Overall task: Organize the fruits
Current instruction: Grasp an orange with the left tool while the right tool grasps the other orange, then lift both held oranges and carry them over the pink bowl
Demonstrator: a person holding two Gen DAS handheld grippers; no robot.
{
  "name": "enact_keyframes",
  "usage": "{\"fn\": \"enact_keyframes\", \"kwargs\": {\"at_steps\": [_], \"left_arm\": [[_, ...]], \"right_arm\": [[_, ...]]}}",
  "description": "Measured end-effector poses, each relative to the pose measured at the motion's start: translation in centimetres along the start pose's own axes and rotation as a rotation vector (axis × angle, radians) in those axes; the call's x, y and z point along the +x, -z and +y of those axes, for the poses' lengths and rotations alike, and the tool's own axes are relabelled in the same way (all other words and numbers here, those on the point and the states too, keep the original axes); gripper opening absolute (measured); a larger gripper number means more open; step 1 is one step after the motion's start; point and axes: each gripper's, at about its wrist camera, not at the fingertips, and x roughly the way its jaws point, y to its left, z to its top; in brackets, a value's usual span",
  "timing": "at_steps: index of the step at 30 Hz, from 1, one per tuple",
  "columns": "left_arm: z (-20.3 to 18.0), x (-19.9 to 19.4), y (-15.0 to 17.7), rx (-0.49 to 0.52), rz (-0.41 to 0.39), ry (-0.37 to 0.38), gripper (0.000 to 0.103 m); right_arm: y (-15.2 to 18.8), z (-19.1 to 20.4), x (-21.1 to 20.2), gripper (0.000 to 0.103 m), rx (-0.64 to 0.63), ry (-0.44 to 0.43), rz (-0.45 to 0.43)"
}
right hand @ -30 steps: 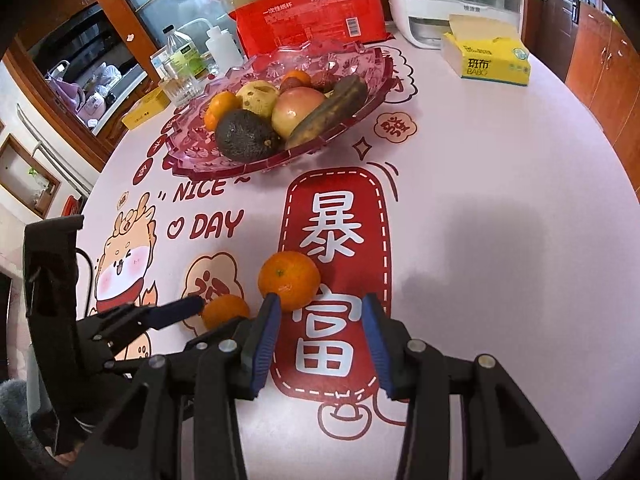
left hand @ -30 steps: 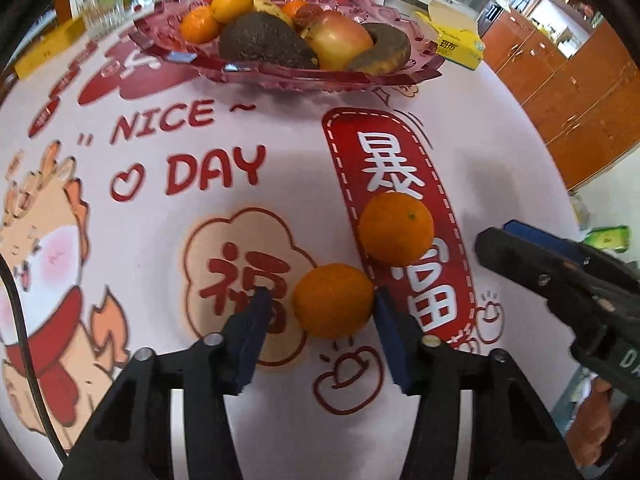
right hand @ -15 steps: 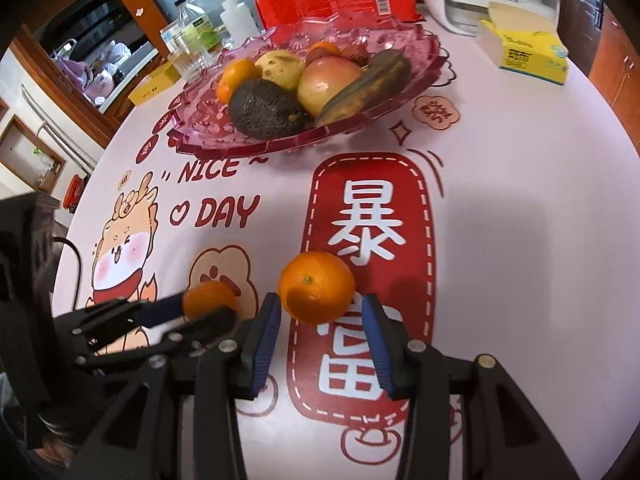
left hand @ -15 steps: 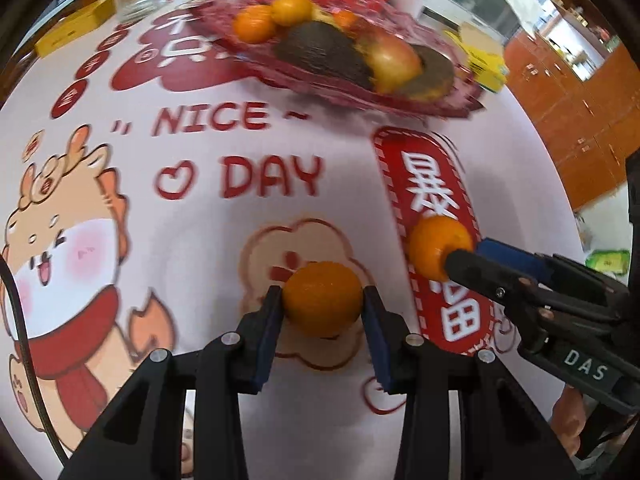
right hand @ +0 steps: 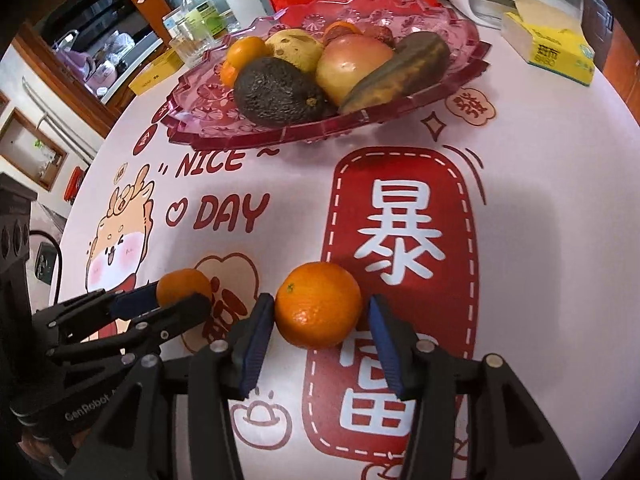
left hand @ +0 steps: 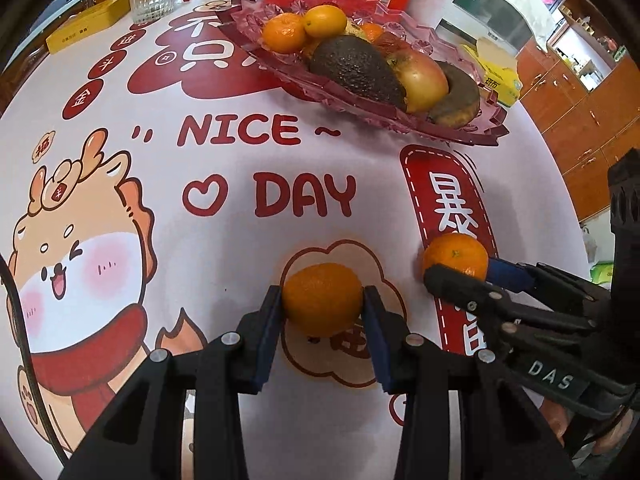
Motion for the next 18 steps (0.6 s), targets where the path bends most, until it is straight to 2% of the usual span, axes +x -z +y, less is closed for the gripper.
{"fn": "enact_keyframes", "kwargs": {"at_steps": [3,18], "left_arm": [[-0.08,0.22,-0.19,-0.001,-0.004,-0.001,0.038],[-0.43,0.70,-0.55,-0.008,-0.007,-0.002,0.037]], "right_arm": [[-0.05,0.10,0.37,0.045,-0.004,0.015,-0.003],[0.61,-0.09,-0.34,0.043,-0.009,0.021,-0.018]]}}
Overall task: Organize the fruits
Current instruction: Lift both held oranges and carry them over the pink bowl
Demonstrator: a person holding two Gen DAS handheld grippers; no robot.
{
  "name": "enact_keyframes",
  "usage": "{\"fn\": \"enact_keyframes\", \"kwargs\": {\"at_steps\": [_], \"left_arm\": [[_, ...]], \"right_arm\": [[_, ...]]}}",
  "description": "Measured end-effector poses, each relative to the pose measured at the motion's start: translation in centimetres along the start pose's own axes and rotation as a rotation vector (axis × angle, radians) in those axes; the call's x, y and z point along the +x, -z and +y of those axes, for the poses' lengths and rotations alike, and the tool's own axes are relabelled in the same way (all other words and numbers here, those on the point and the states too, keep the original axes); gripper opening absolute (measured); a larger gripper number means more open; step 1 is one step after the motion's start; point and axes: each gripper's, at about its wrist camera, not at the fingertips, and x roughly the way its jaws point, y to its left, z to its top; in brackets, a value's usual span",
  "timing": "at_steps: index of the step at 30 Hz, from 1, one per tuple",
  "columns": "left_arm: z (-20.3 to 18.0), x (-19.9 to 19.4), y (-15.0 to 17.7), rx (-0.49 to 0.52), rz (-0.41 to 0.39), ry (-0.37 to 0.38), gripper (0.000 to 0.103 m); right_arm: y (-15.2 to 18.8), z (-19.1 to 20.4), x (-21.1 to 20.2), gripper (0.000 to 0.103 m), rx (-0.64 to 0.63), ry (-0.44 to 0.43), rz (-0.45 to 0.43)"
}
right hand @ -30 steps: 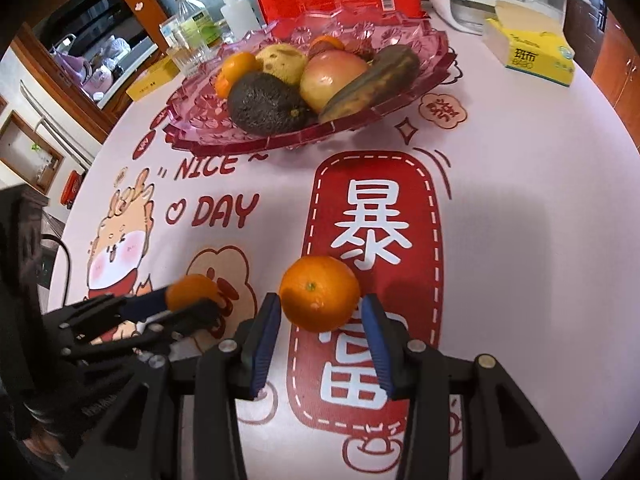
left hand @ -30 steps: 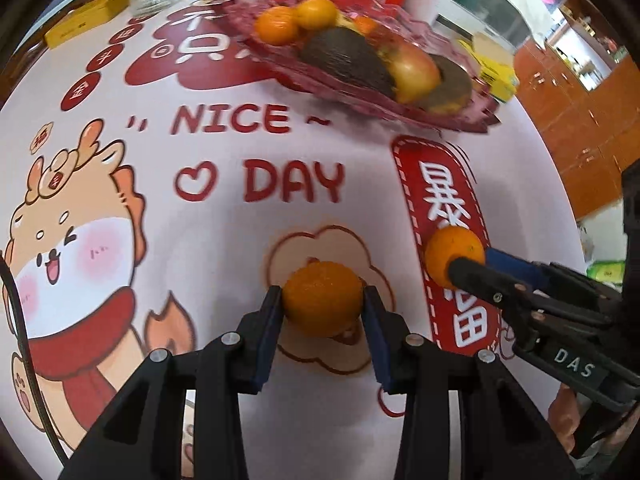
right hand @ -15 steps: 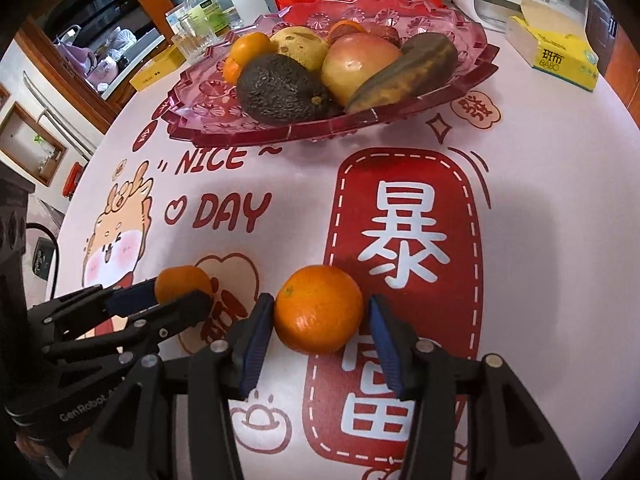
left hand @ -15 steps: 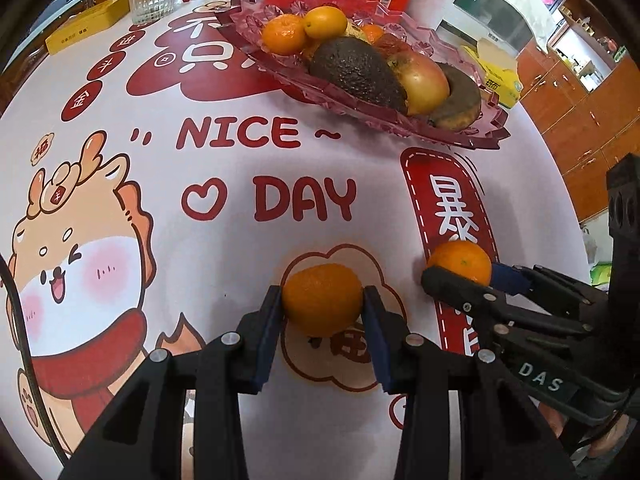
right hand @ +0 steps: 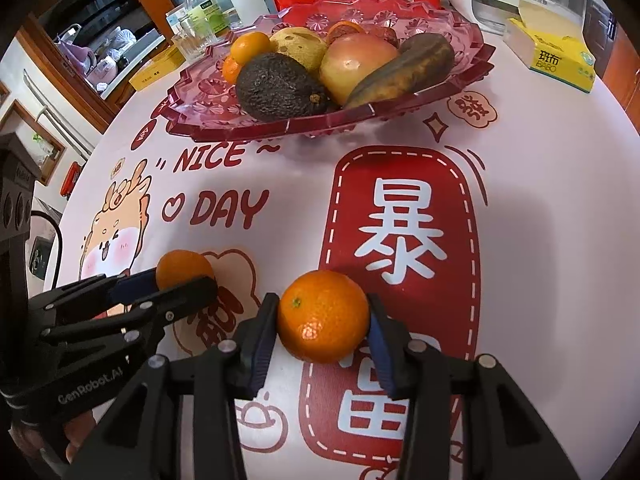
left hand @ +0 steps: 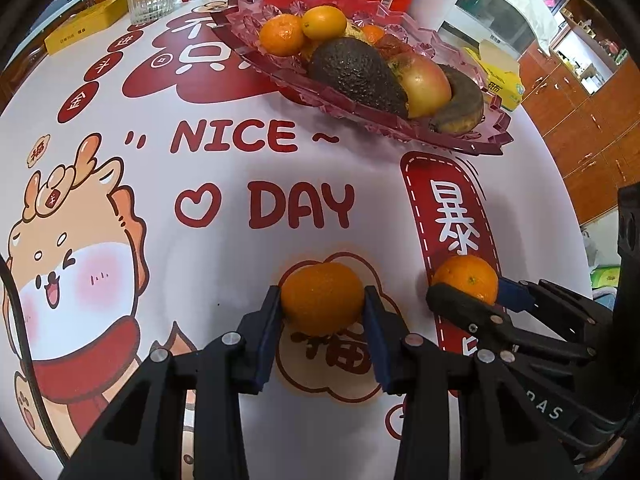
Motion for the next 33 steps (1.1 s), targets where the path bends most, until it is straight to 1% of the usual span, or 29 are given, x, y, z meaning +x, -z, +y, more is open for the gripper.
{"fn": "enact_keyframes", "kwargs": {"at_steps": [3,8,14,17,20,22,27,30,33], "left_arm": [[-0.2,-1.0,0.0,0.000,-0.020,0.002,0.037],[-1.4,-4.3,-0.7,0.034,-0.071,-0.012,0.037],[-3.2,-10.0,-2.7,0.085,-0.154,-0.012,0.037],[-4.4,-13.4,-4.3,0.112,-0.206,-0.009,0.037],[-5.3,-16.8,-6.2,0.139,-0.263,-0.011,0.037],[-6.0,-18.8,-7.5,0.160,-0.300,-0.026,0.037],[-7.4,-23.6,-11.3,0.204,-0.398,-0.050,0.037],[-8.1,-25.8,-14.1,0.218,-0.460,-0.076,0.037],[-8.3,-26.9,-16.4,0.211,-0.504,-0.079,0.037]], "right_arm": [[0.1,0.2,-0.9,0.042,-0.004,-0.006,-0.015],[-0.1,0.7,-3.6,0.042,-0.024,-0.021,-0.058],[-1.5,1.6,-8.4,0.042,-0.040,-0.048,-0.142],[-2.6,2.1,-11.4,0.042,-0.050,-0.061,-0.193],[-4.3,2.5,-14.7,0.042,-0.074,-0.051,-0.252],[-5.6,2.6,-17.0,0.042,-0.085,-0.048,-0.290],[-10.0,2.3,-22.5,0.042,-0.092,-0.044,-0.407],[-12.8,2.3,-25.0,0.042,-0.105,-0.017,-0.484],[-15.5,2.1,-25.7,0.042,-0.088,-0.012,-0.514]]}}
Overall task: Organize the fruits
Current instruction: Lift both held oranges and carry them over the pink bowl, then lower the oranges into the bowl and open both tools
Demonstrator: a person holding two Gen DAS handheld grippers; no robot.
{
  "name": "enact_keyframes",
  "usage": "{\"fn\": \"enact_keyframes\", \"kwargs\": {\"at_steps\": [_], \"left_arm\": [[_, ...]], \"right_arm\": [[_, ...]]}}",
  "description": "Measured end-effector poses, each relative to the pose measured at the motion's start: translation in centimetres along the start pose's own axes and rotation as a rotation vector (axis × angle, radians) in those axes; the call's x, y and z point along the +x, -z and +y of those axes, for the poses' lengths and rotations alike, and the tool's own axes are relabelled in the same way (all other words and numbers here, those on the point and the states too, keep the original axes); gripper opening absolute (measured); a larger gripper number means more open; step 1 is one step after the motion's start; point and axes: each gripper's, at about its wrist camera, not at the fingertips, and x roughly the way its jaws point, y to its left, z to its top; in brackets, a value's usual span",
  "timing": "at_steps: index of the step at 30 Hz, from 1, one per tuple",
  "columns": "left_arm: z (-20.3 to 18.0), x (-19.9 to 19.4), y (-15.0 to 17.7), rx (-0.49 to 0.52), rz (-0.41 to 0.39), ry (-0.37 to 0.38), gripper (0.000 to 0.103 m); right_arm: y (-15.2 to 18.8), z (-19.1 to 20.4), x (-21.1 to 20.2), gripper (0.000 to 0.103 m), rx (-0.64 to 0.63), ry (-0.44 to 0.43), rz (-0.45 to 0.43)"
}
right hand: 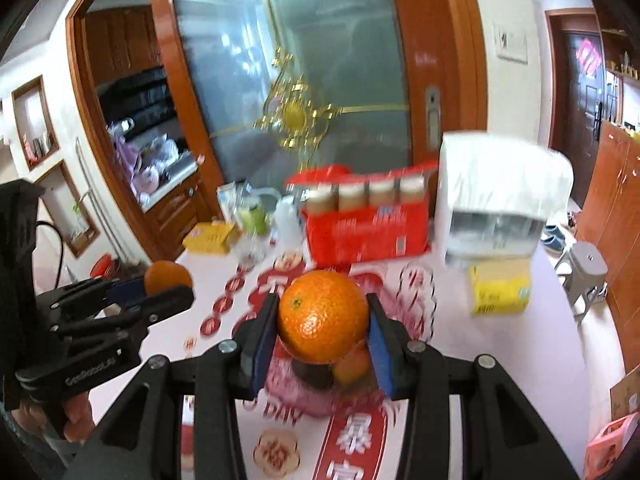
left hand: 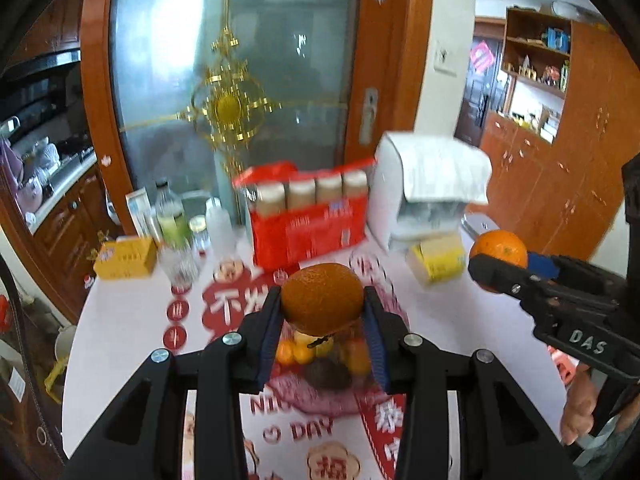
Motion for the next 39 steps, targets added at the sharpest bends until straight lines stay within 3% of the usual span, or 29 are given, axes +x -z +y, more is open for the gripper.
{"fn": "enact_keyframes", "kwargs": {"at_steps": [4,8,19,26,34,36,39], "left_arm": [[0.6,2.4,-1.8,-0.016,-0.018,-0.008,0.037],[1.3,7.8,-1.1,-0.041,0.057,0.004,0.037],[1.1,21.0,6.4,-0.025,0.303,0.013,0.037],[0.2,24.5,8.7,0.023,0.365,0.014,0.037],[0.2,25.6,9.2,0.030,0.399,0.011,0.038],[0.3,25.6,9.2,0.029,0.403,0.007,0.044],[0.7,24.8,9.0,0.016,0.380,-0.020,0.069]], "right_arm": [[-1.5,-0.6,3.0,0.042,0.024,0.014,0.006],[-0.8,-1.5,7.4,0.043,0.042,0.021,0.065],[5.7,-5.2,19.1,0.043,0.106,0.077,0.302],[8.7,-7.1,22.5,0.043,0.143,0.102,0.390],[9.8,-7.3,23.4,0.044,0.169,0.087,0.437],[9.7,-7.3,23.2,0.046,0.163,0.100,0.426],[9.4,-7.3,22.7,0.047,0.168,0.092,0.411]]}}
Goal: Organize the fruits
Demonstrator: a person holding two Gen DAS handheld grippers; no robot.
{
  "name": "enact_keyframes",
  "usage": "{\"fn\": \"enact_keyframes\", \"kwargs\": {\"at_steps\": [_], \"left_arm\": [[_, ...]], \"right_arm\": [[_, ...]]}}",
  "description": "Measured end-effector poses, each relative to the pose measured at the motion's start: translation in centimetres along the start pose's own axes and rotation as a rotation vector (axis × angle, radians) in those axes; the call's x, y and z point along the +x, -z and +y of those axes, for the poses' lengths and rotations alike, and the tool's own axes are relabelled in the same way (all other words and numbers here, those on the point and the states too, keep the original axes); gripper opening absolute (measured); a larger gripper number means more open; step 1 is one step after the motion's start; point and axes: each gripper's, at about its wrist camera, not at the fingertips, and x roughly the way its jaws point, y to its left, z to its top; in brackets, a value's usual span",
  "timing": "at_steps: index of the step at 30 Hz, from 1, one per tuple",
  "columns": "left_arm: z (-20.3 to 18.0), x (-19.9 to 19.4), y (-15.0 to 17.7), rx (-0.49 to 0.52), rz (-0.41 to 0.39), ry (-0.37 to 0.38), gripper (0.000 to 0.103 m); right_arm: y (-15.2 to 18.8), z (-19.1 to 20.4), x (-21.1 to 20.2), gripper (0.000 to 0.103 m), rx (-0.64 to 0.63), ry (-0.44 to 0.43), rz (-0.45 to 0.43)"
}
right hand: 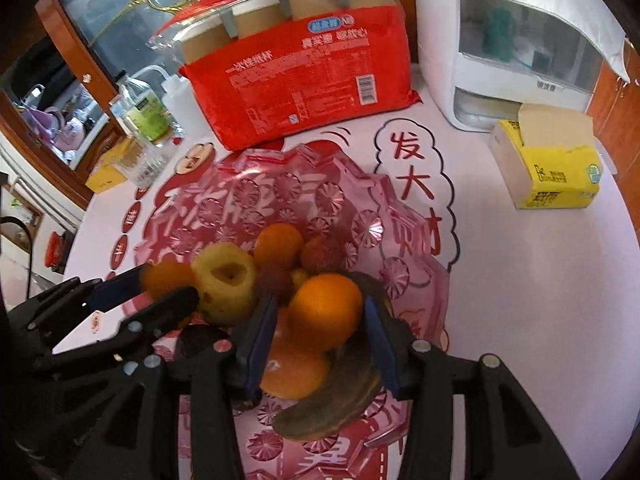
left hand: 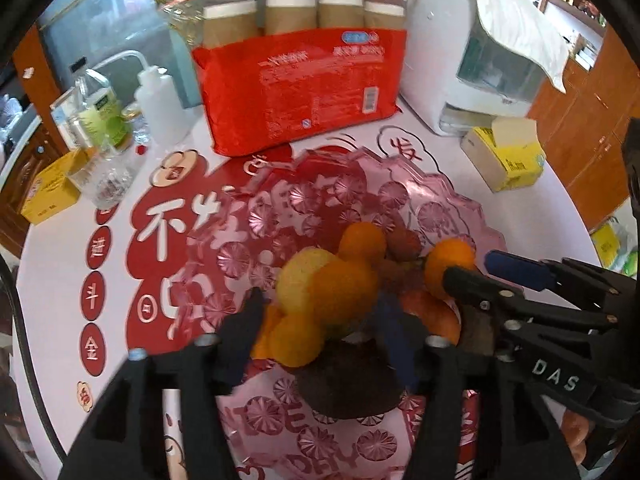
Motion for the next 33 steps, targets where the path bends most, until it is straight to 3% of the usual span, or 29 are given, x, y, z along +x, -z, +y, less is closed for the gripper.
{"fn": "enact_keyframes", "kwargs": {"at_steps": [2,3,17,23,33], "left_arm": [[0.5,-0.6,0.0,-0.017,-0.015,0.000,0.089],[0.7,-1.0,0.0,-0.027,-0.020,0.008,0.091],[0.9,-6.1,1.4,-0.040,-0.045,-0.002,0.096],[0.7,-9.6,2.5,-0.064,-0.076,0.027,0.097],[0.1,-16.6,5.8,-0.075,-0.154,0.008,0.102]], "right_arm": [[0.0,-0.2,-0.3,0.047,0.009,0.003,-0.007],[0.1,-0.3,-0.5,0.047,0.016,-0.003,-0.006],[1.7,1.1,-4.8,0.047,0.004,-0.024,-0.043],[2.6,2.0,-8.0,0.048,-0.001,-0.033,-0.075],[6.0,4.1,-13.5,0.052,-0.035,-0.008,-0.129]]}}
